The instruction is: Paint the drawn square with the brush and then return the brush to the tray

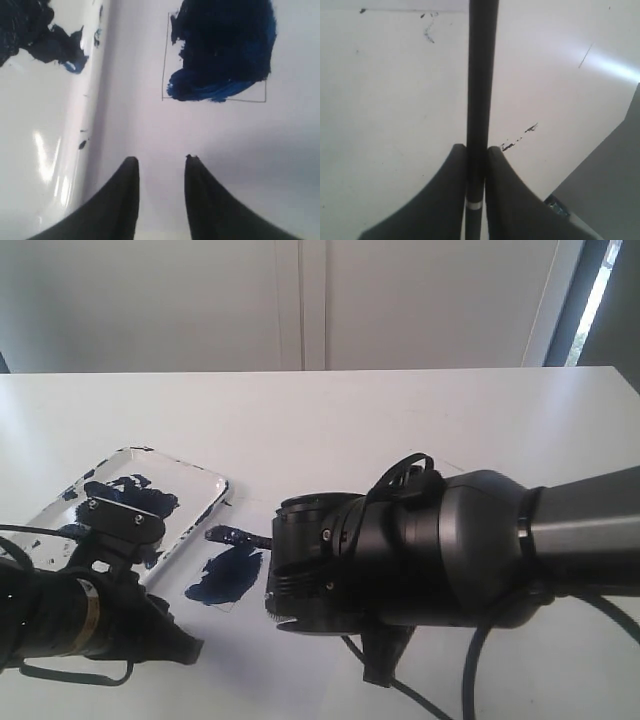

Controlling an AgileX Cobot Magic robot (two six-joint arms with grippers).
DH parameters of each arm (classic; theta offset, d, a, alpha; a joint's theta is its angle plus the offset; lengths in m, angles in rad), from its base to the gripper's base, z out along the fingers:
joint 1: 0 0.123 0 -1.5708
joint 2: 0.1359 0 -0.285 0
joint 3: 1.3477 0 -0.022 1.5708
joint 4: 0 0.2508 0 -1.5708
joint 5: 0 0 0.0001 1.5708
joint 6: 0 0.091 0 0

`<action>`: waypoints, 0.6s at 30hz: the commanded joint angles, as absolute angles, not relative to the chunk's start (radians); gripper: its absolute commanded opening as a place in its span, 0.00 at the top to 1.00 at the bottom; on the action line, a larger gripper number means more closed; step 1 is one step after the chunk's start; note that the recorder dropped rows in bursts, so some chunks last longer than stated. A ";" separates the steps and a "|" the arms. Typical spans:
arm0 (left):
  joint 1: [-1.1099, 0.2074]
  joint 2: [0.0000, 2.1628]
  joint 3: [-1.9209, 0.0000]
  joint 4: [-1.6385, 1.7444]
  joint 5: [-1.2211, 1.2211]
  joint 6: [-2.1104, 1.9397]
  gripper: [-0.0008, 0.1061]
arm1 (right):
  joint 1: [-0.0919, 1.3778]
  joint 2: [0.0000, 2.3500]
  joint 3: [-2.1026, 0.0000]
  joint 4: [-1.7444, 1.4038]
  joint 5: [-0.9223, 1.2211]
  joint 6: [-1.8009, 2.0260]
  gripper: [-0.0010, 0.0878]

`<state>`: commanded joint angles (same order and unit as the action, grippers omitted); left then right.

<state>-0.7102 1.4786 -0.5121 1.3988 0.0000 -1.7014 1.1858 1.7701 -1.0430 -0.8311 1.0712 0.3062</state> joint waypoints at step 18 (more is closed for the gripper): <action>-0.710 1.108 -0.512 1.382 0.192 -1.708 0.99 | 1.186 1.770 -1.043 -0.875 0.798 0.519 0.99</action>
